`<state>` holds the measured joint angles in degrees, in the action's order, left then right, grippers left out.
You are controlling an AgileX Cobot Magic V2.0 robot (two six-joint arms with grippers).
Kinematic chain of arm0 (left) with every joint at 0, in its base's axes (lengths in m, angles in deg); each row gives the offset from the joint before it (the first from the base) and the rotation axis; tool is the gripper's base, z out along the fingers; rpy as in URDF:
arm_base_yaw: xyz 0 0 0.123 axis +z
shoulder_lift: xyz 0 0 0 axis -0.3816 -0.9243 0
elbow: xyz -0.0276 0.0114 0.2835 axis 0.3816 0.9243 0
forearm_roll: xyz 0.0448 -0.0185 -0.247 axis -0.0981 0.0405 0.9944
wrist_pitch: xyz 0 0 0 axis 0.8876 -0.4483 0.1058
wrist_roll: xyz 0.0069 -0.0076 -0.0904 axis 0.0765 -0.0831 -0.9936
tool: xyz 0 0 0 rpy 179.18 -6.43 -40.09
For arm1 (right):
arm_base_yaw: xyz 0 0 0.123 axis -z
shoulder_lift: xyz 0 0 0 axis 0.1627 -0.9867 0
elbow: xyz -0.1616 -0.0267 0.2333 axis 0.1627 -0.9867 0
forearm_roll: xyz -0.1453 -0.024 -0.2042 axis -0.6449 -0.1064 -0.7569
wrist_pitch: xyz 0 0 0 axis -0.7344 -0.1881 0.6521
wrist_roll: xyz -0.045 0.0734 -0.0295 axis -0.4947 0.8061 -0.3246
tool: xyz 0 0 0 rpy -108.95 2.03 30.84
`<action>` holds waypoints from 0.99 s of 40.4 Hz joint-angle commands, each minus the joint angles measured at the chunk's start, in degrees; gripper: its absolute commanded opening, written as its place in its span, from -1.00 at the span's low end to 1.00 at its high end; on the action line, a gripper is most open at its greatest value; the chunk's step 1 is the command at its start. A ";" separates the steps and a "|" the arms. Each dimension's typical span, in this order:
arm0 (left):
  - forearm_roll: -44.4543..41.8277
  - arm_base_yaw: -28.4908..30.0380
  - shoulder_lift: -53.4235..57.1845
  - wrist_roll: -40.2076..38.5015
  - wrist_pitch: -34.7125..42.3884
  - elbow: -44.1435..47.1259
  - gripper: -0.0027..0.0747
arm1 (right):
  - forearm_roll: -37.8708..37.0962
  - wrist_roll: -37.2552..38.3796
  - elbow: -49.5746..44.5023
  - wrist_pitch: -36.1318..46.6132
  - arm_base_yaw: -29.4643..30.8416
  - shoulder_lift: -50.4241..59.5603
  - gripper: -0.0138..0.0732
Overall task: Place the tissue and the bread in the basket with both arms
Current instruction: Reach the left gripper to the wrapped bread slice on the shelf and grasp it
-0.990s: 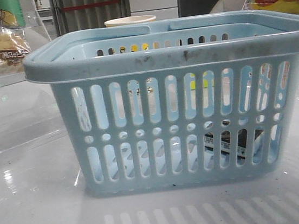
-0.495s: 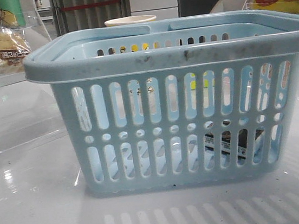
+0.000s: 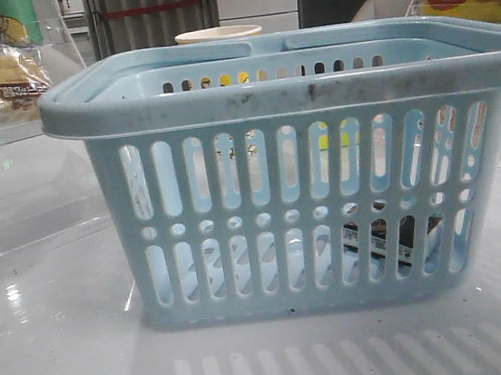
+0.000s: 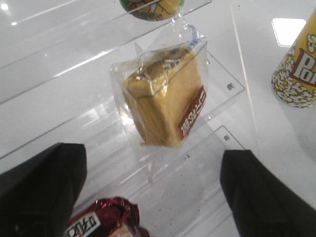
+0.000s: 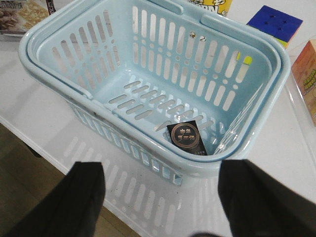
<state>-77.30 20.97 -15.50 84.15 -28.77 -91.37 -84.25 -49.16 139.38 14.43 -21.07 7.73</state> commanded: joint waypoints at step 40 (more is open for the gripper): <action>6.50 0.10 -11.73 -0.66 14.91 -6.42 -0.15 | -0.71 -0.12 1.45 3.83 0.00 0.08 0.65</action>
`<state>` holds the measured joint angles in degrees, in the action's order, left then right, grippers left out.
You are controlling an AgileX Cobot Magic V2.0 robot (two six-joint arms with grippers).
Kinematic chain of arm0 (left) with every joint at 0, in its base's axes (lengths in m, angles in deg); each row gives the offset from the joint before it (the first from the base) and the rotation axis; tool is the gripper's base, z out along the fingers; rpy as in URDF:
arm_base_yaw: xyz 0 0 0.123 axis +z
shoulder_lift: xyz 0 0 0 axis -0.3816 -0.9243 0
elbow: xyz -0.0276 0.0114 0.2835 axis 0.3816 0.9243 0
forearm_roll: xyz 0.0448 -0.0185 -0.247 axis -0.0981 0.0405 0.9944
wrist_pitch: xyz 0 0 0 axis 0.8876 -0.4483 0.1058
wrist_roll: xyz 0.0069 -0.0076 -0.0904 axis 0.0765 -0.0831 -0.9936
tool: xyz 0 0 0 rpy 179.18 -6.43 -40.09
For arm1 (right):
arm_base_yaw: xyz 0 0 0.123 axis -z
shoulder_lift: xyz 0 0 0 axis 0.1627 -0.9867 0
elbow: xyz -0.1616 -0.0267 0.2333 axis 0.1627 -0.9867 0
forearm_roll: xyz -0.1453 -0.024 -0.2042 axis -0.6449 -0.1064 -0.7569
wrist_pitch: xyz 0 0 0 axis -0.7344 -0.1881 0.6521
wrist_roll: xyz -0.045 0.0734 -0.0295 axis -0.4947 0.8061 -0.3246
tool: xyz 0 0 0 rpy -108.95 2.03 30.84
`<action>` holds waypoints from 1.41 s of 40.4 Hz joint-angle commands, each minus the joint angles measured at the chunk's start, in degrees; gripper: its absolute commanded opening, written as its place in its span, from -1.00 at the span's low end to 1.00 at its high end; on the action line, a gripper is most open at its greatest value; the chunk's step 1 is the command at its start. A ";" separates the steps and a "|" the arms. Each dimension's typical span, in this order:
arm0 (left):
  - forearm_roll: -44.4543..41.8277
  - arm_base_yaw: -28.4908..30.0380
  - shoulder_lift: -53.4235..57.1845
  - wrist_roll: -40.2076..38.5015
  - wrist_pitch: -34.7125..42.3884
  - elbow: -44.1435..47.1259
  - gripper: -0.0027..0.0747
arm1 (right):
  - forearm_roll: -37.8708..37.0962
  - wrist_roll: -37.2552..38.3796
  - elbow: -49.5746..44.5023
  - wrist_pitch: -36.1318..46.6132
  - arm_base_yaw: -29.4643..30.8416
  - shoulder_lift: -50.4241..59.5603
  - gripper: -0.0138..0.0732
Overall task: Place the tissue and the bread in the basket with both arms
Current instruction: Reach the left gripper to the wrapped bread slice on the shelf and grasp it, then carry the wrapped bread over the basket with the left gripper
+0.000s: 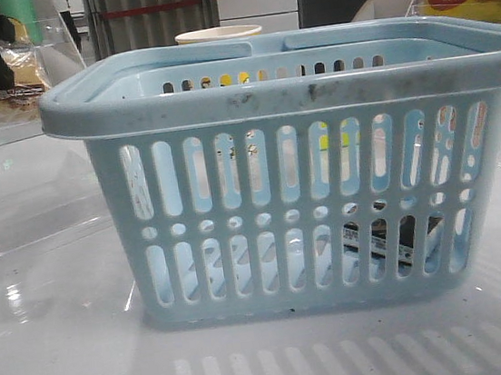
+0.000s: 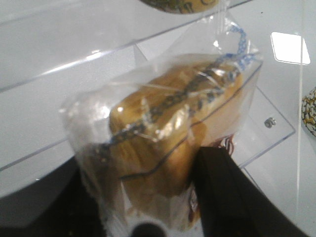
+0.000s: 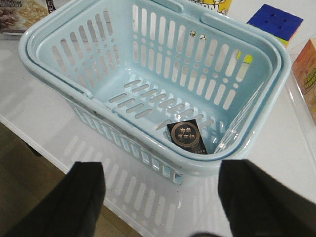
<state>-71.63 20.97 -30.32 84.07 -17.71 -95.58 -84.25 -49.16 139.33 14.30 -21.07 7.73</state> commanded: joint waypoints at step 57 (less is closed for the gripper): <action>1.31 -27.23 23.66 1.65 -21.12 -2.21 -0.69 | -0.71 -0.12 1.50 3.96 0.00 0.08 0.65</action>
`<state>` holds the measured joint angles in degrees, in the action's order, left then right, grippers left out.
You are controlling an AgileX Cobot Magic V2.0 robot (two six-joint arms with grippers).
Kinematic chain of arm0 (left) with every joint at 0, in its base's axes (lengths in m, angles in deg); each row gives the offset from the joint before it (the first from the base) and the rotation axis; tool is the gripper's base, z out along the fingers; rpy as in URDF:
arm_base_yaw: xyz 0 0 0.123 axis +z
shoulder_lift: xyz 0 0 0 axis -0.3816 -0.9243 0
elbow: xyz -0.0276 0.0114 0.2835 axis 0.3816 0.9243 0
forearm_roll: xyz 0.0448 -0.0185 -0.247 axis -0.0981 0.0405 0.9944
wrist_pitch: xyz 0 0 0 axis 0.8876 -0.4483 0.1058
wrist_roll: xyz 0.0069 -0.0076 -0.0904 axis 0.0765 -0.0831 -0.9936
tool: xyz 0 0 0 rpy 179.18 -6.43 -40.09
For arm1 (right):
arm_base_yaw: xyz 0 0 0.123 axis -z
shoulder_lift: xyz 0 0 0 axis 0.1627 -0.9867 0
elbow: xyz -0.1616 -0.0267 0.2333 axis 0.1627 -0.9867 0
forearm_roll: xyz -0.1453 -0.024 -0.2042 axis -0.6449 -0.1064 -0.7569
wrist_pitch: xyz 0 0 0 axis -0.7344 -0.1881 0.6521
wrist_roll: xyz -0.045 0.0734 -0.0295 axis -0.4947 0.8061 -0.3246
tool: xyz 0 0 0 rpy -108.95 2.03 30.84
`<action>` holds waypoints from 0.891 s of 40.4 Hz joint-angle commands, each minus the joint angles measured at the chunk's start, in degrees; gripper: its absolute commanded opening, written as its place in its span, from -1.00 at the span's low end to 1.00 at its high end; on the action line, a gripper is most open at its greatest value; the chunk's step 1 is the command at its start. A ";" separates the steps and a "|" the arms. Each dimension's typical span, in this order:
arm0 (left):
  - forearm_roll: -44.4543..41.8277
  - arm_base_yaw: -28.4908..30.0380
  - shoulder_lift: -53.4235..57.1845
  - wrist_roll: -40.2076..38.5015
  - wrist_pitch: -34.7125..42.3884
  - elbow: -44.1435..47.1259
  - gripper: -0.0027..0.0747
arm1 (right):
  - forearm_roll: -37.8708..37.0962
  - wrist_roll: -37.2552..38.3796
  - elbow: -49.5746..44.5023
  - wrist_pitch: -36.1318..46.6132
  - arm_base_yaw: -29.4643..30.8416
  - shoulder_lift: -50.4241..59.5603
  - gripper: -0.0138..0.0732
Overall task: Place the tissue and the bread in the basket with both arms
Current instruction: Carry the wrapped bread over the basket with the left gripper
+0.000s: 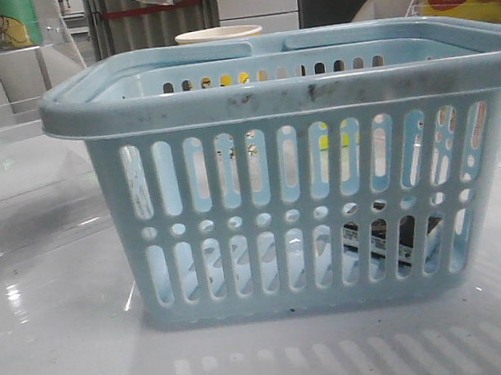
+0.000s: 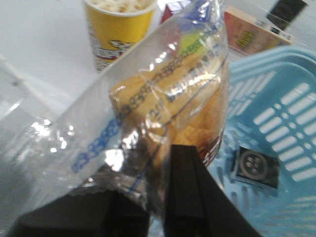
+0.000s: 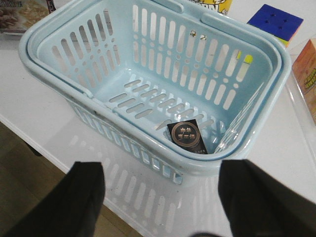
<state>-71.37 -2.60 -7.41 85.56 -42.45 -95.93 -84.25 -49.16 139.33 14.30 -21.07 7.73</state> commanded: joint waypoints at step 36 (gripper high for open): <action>1.26 -9.00 -8.98 2.94 6.95 -1.86 0.25 | -0.71 -0.12 1.50 3.96 0.00 0.08 0.65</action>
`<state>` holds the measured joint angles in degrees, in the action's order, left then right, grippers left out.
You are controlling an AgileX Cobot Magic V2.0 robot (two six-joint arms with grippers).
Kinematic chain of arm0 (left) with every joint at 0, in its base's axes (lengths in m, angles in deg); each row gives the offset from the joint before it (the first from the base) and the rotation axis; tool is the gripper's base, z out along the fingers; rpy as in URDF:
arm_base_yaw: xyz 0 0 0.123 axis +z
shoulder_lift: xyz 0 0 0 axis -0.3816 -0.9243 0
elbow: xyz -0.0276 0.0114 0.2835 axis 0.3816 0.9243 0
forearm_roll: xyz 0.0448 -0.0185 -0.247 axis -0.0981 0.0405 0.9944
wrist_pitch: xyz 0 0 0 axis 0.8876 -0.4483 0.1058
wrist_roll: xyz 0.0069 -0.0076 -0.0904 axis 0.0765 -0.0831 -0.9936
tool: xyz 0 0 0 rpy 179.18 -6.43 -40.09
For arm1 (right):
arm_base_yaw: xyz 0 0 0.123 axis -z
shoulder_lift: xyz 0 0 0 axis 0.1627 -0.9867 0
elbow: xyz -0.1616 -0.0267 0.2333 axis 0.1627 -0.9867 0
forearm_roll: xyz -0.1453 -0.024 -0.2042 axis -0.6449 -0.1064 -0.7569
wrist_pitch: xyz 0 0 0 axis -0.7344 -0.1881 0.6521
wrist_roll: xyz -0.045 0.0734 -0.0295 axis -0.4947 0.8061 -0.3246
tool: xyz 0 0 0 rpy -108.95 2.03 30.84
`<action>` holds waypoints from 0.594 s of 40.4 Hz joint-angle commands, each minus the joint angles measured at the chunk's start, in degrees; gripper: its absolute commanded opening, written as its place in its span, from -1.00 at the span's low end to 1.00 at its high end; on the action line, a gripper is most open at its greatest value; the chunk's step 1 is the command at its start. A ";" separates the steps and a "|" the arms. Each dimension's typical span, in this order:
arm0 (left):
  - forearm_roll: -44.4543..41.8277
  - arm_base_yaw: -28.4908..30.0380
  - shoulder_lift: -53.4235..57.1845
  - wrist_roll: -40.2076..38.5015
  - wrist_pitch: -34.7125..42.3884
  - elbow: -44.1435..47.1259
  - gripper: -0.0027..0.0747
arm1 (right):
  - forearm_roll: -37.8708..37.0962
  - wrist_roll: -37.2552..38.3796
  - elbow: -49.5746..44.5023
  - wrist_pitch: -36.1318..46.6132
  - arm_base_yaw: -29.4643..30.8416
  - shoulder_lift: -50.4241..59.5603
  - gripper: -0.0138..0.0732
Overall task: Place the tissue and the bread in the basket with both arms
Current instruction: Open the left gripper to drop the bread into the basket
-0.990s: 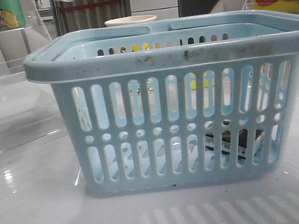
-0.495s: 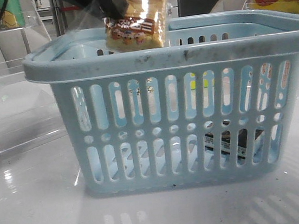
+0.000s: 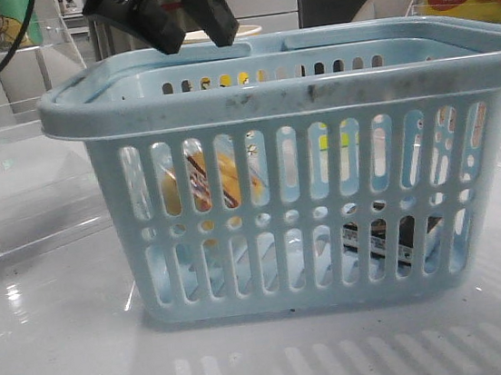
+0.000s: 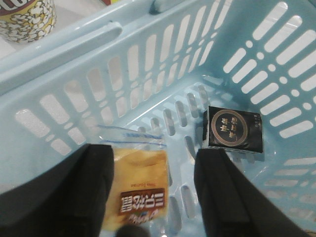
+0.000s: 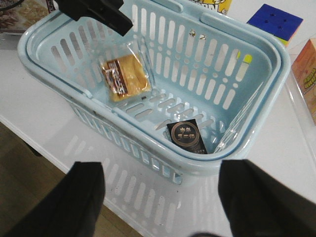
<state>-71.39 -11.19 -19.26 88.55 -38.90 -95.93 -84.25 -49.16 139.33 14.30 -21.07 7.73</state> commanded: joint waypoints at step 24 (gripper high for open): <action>0.70 -0.42 20.26 3.12 -8.18 0.88 0.25 | -0.71 -0.12 1.50 3.76 0.00 0.08 0.65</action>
<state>-71.50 -11.19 -4.61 91.54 -48.65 -95.04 -84.25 -49.16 139.33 14.28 -21.07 7.73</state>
